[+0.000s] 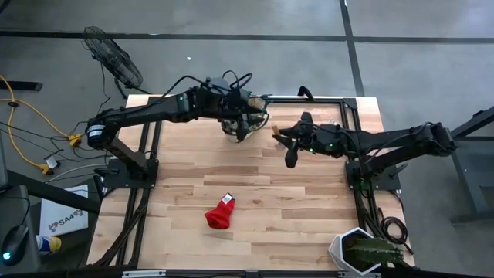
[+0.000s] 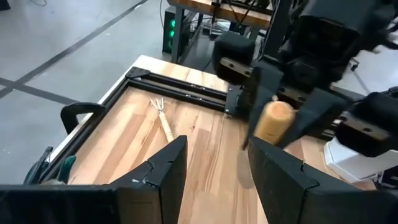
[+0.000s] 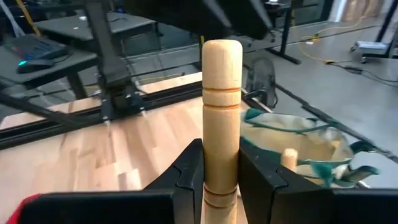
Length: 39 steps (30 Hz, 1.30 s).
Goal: Pick & Place Garden tools in Gardening bag
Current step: Put the brown trowel into the white gardening bag
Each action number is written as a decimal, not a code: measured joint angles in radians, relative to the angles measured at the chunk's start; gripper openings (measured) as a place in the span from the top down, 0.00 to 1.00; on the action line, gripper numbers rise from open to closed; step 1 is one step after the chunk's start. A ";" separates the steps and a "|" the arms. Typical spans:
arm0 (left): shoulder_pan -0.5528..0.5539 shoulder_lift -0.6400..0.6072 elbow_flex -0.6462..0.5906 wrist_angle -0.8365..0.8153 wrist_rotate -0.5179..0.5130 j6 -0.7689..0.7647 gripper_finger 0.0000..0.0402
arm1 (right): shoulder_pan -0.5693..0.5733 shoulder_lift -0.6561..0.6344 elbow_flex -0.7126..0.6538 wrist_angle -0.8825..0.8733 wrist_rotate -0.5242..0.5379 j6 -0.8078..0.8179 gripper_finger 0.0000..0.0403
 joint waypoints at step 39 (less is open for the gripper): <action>0.000 0.021 -0.003 0.037 0.017 0.008 0.59 | -0.104 0.158 0.000 0.305 -0.081 -0.002 0.85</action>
